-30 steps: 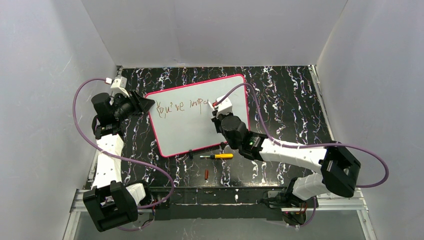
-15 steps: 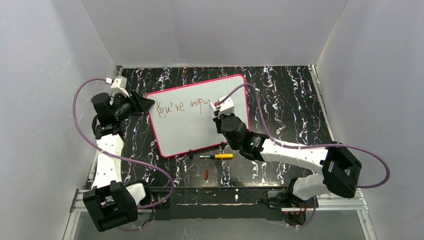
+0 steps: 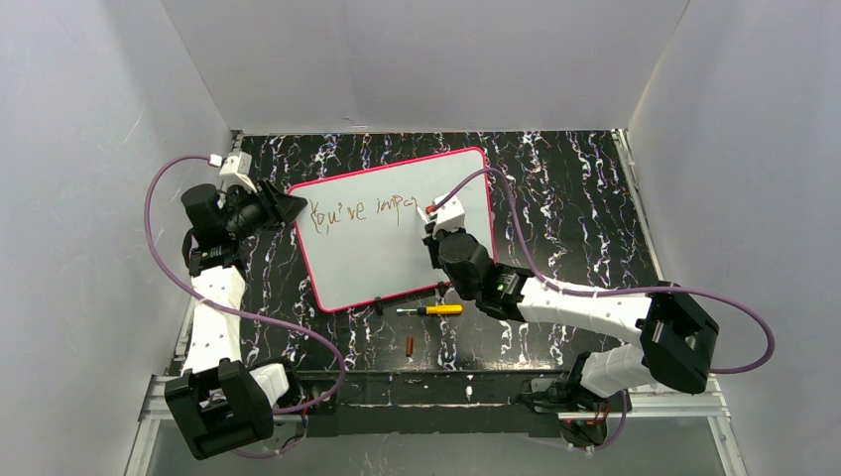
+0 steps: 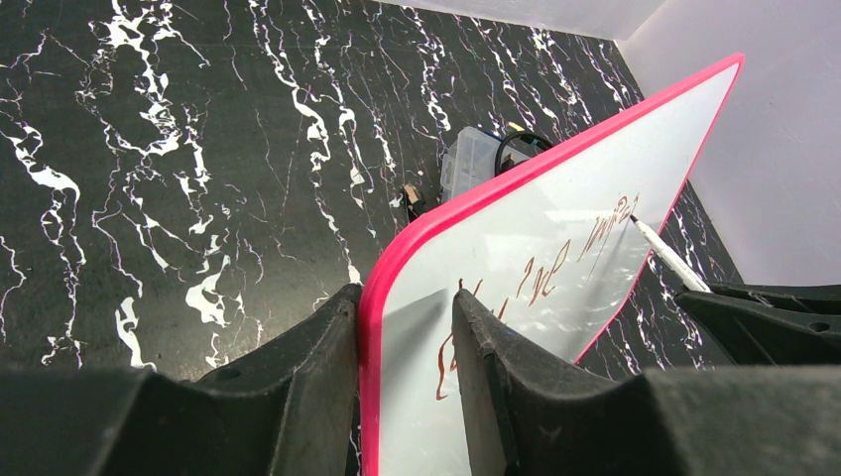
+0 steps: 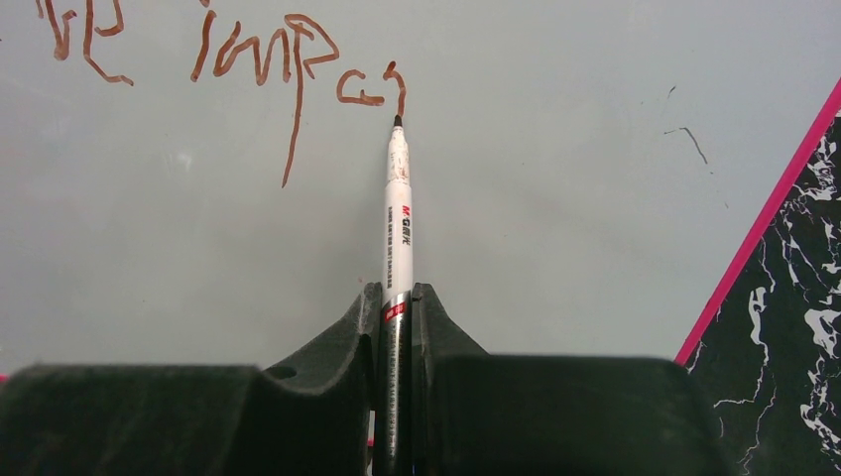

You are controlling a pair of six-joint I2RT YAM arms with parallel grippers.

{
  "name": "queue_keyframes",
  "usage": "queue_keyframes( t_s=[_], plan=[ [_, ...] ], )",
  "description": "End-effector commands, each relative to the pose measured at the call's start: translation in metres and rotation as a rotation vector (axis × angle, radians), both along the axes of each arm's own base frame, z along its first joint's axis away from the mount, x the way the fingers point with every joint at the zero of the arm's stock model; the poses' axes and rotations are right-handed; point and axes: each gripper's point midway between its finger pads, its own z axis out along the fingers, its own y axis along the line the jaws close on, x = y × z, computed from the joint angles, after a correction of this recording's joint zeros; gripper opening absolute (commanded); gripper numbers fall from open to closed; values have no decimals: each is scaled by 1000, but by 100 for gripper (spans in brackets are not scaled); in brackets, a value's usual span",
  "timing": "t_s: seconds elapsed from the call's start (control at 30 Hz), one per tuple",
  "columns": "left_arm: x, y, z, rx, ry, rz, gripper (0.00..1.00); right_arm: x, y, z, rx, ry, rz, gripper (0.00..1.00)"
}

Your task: Write a sentence on the whiteboard

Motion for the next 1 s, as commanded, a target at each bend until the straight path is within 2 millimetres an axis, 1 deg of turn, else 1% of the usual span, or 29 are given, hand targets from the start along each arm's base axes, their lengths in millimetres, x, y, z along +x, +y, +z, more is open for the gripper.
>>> queue_keyframes(
  t_s=[0.0,0.1,0.23,0.4,0.53,0.97],
  plan=[
    [-7,-9,12,2,-41,-46,36,0,-5,5,6,-11,-24,1],
    [-7,-9,12,2,-41,-47,36,5,-6,14,15,-34,-50,1],
    [-7,-9,11,2,-40,-46,36,9,-2,27,32,-61,-49,1],
    [-7,-9,11,3,-41,-46,36,12,1,33,39,-80,-57,1],
    [-7,-9,11,3,-41,-46,36,12,-1,34,39,-83,-61,1],
    [-8,-9,12,3,-42,-47,36,11,-12,23,37,-58,-96,1]
  ],
)
